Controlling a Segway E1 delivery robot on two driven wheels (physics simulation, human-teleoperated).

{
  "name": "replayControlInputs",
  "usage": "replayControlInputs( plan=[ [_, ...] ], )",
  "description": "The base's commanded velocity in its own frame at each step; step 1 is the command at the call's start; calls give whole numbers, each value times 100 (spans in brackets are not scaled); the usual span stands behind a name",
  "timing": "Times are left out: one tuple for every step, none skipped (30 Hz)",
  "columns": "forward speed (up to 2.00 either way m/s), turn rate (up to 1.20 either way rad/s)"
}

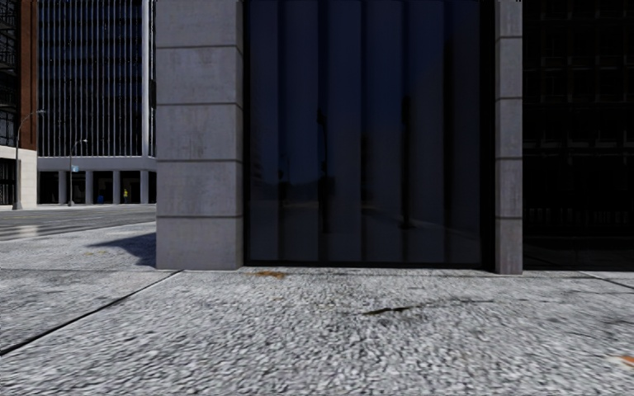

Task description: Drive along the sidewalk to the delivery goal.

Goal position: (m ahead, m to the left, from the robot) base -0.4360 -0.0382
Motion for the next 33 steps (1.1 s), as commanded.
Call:
replayControlInputs(
  plan=[
    [123,0],
    [122,0],
    [122,0],
    [122,0],
    [122,0],
    [122,0],
    [122,0],
    [122,0],
    [122,0],
    [121,0],
    [121,0],
    [121,0],
    [121,0],
    [114,0],
    [100,0],
    [80,0],
    [55,0],
    [55,0],
    [0,0],
    [0,0],
    [0,0],
    [0,0],
    [0,0],
    [0,0],
    [0,0],
    [0,0],
    [0,0],
    [0,0],
    [0,0],
    [0,0],
    [0,0],
    [0,0],
    [0,0]
  ],
)
